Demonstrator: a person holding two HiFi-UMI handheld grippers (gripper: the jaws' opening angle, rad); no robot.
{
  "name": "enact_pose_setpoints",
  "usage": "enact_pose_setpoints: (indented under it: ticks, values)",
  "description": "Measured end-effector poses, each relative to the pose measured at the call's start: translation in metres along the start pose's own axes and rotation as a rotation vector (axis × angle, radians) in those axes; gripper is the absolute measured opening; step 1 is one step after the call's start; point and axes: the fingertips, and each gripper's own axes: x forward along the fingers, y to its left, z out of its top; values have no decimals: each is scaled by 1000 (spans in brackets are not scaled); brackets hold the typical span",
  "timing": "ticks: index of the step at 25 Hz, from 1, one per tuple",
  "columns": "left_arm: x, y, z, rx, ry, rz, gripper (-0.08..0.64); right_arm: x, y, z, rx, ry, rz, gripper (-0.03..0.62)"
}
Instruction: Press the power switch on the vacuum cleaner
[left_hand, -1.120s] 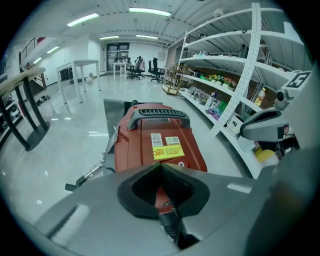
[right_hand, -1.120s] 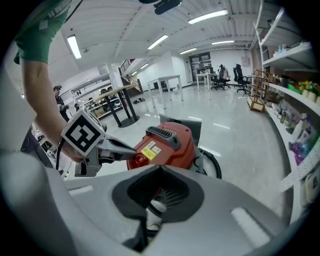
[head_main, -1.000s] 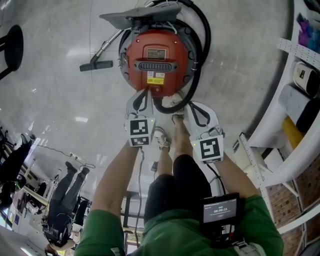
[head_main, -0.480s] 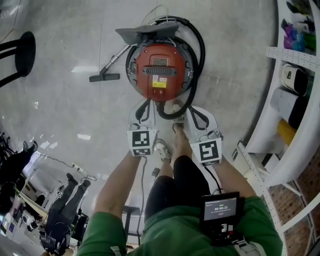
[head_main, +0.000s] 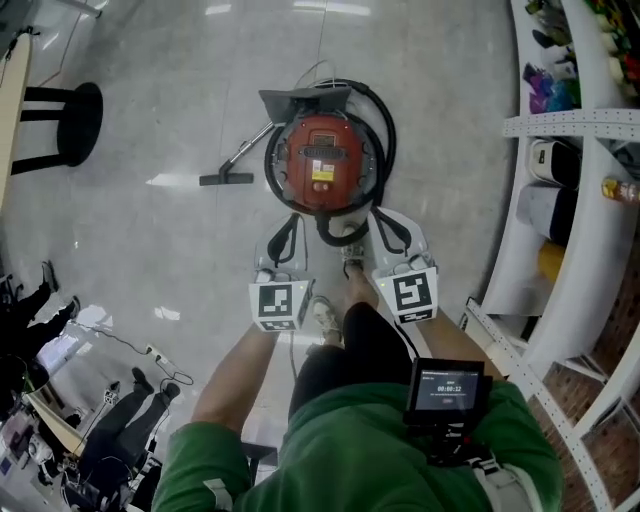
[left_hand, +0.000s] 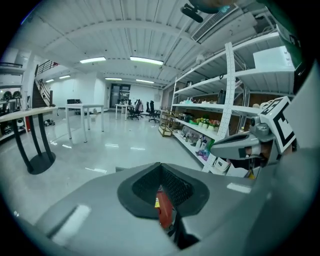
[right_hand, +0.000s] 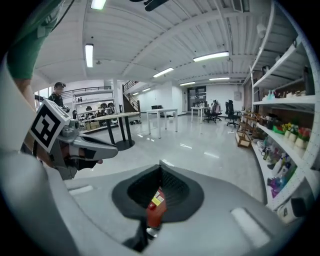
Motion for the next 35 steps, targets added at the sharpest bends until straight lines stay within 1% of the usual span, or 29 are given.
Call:
enact_pose_setpoints:
  ticks: [4, 9, 15, 21, 25, 29, 35]
  values:
    - [-43, -5, 32, -2, -65, 12, 8, -28, 12, 31, -21, -51, -12, 3]
    - [-98, -20, 71, 15, -159, 20, 8, -76, 32, 74, -37, -132, -21, 3]
    - [-160, -37, 96, 30, -246, 10, 8, -134, 62, 104, -55, -195, -42, 3]
    - [-215, -52, 110, 50, -322, -8, 8, -182, 88, 115, -55, -246, -85, 3]
    - [-253, -56, 115, 24, -364, -11, 8, -213, 113, 121, -59, -271, -98, 3]
    - [-290, -65, 120, 30, -419, -22, 6, -242, 139, 125, -64, -309, -107, 3]
    - [-336, -82, 105, 53, -452, -65, 6, -285, 170, 115, -62, -332, -145, 3]
